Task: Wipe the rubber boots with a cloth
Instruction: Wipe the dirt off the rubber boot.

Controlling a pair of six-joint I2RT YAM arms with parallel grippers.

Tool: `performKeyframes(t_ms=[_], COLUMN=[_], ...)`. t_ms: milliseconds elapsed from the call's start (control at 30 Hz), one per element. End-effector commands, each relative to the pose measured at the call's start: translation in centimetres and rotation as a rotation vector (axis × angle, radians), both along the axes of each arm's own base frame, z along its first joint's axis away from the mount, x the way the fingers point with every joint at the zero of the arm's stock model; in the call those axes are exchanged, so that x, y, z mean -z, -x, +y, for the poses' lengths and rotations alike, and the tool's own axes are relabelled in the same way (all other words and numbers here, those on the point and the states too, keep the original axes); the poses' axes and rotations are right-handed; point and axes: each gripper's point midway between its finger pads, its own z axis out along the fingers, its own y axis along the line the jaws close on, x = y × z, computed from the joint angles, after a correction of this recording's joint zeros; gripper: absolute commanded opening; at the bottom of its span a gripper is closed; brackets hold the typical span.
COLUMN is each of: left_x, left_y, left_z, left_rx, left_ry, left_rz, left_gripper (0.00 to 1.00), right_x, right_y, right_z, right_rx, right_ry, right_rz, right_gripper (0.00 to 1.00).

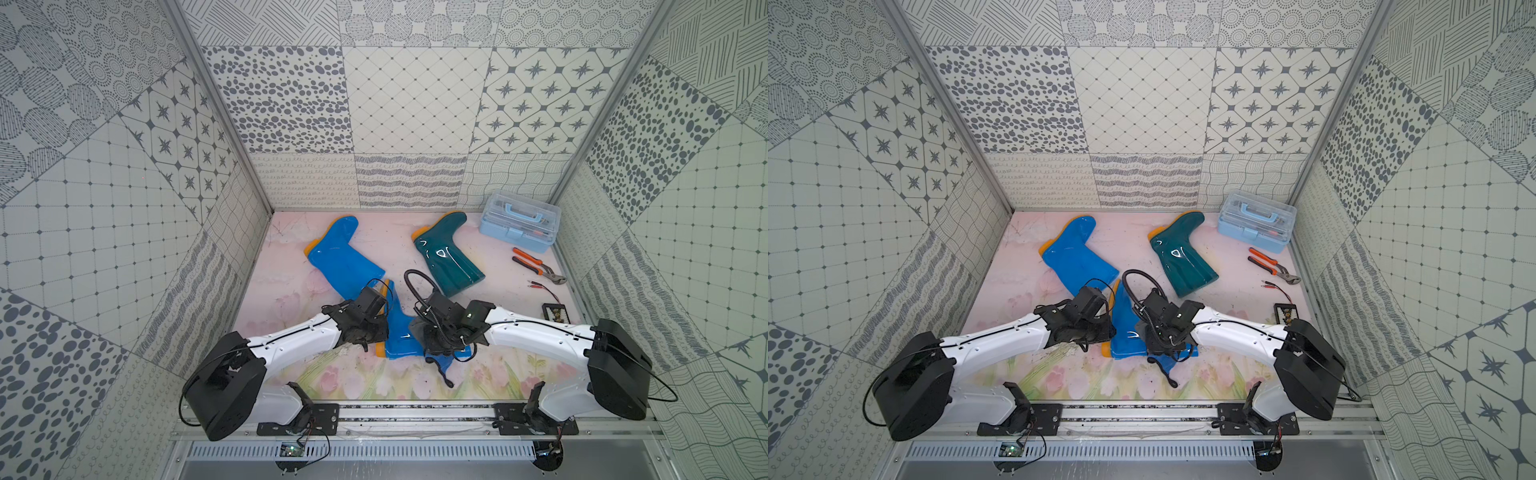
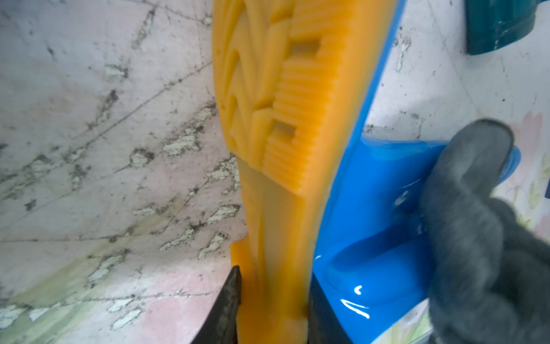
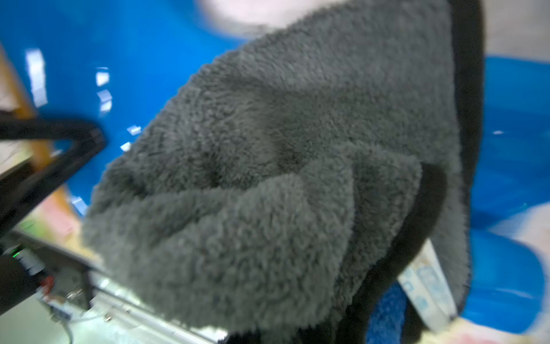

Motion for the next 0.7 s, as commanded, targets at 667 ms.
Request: performKeyframes(t_ms=[667], left_x=[-1.3], left_y=[2.0], left_z=[-1.2], left_rx=[0.239], left_ry=[-0.009], left_rz=[0.054], left_gripper=[0.02], right_x=[0.3], right_y=[-0.7], right_z=[-13.0], right_rx=[0.352], right_ry=[0.008], right_rz=[0.038], right_gripper=[0.0])
